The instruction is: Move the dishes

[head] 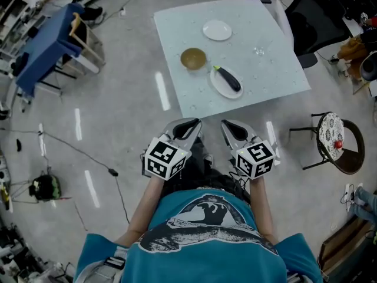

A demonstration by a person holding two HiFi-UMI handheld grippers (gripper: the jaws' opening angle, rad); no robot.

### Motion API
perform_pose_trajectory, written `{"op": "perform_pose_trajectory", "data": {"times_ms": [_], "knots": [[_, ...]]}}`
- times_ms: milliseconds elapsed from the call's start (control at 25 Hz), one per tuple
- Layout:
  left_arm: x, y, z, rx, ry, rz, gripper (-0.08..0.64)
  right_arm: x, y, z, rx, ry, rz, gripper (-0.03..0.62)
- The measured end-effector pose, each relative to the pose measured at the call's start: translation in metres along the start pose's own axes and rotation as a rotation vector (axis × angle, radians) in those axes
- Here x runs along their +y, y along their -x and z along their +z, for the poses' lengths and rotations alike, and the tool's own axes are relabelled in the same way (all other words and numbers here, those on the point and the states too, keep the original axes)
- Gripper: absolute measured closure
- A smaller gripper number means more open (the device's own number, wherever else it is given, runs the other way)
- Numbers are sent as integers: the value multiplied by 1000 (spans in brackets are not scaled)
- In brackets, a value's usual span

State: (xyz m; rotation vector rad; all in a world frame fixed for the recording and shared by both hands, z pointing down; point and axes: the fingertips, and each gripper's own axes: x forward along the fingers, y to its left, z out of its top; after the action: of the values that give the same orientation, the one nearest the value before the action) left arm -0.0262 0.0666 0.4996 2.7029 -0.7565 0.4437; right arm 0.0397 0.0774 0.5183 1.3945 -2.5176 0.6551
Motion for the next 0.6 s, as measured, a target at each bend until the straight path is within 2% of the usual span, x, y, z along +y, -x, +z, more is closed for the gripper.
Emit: {"op": "perform_pose_trajectory", "data": {"times_ms": [200, 600], "knots": [[-18, 5, -7, 7, -17, -20, 528, 14, 9, -6, -14, 4, 38, 591], [-52, 5, -19, 33, -50, -73, 528, 23, 23, -17, -16, 15, 48, 591]]}}
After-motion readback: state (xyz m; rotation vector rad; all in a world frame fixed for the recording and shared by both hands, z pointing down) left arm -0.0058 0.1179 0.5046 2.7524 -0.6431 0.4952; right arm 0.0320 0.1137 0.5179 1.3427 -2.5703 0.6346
